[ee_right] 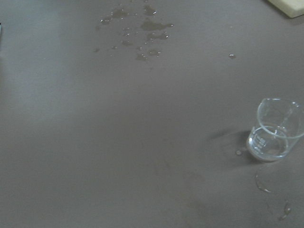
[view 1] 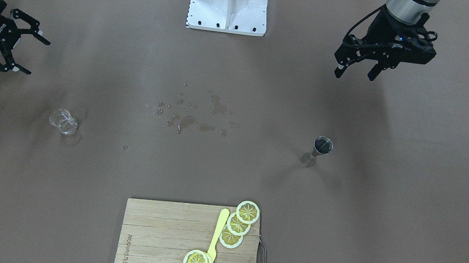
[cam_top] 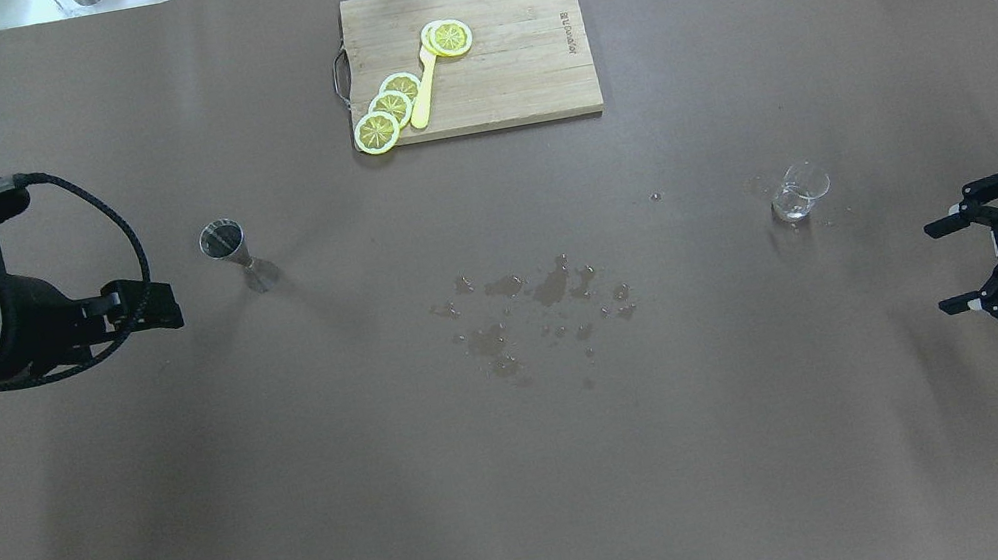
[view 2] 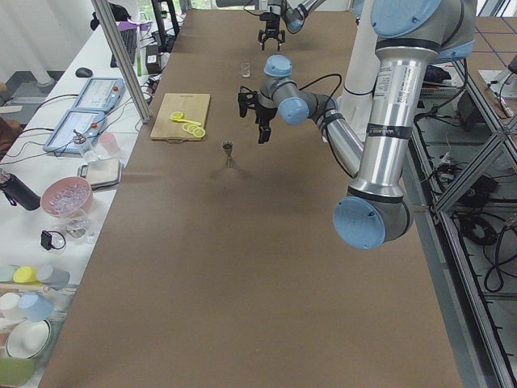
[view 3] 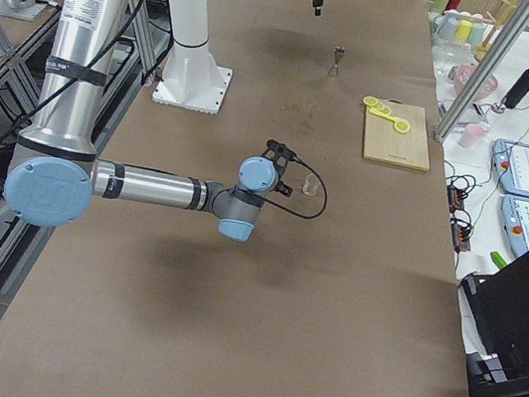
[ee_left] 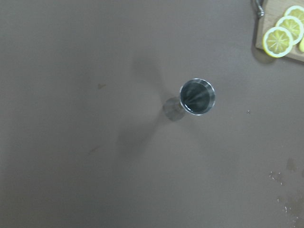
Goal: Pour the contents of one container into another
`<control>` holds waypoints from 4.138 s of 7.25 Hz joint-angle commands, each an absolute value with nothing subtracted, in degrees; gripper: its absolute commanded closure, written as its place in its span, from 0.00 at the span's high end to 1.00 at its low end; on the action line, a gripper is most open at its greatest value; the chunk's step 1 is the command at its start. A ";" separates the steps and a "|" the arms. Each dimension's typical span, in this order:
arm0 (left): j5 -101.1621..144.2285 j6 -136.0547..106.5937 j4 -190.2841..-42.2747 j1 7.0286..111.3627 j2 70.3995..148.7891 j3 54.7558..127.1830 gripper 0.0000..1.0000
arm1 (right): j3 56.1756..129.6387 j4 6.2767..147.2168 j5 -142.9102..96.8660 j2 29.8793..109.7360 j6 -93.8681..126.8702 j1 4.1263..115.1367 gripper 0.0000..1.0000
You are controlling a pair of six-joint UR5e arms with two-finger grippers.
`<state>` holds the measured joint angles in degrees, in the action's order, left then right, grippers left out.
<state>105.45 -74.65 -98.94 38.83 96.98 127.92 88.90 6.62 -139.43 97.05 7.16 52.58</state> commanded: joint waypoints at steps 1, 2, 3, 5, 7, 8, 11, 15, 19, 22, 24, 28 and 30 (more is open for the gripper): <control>91.89 -74.54 -102.39 32.88 95.71 127.10 0.98 | 82.48 4.23 -143.69 93.79 6.86 54.13 0.99; 82.19 -72.09 -103.26 30.43 97.54 122.91 0.98 | 80.01 3.52 -143.96 92.39 6.59 55.53 1.00; 74.61 -67.63 -103.97 27.89 99.30 121.65 0.98 | 76.41 3.52 -146.05 88.46 6.33 58.33 1.00; 68.59 -66.71 -104.50 27.42 102.80 117.10 0.98 | 70.16 3.60 -146.69 82.99 0.04 61.52 0.99; 68.29 -68.02 -106.33 24.97 103.18 115.15 0.98 | 68.38 4.04 -145.38 80.26 -2.72 61.70 0.96; 67.68 -71.77 -111.13 23.74 104.49 111.05 0.98 | 68.38 4.30 -143.63 80.24 -2.81 61.70 0.96; 59.44 -76.20 -116.19 21.28 106.86 106.45 0.98 | 68.82 7.20 -141.33 79.19 -3.43 61.35 0.94; 57.57 -82.14 -115.14 18.47 103.46 107.14 0.98 | 63.84 0.21 -141.33 77.10 -3.17 61.17 0.94; 50.11 -86.92 -116.01 18.37 102.57 105.82 0.98 | 56.27 -10.00 -141.59 72.78 -2.73 61.08 0.94; 45.53 -87.10 -116.02 18.20 103.44 102.93 0.98 | 53.53 -14.23 -143.17 71.81 -0.97 59.16 0.94; 45.53 -87.10 -116.19 18.19 105.20 100.73 0.98 | 53.53 -14.33 -143.00 71.81 -1.05 57.31 0.94; 45.44 -87.10 -116.28 18.02 106.52 97.74 0.98 | 49.67 -14.33 -140.89 69.27 -1.05 56.43 0.94; 45.27 -87.10 -116.28 18.02 106.87 97.30 0.98 | 49.13 -14.33 -139.40 68.56 -1.05 55.55 0.94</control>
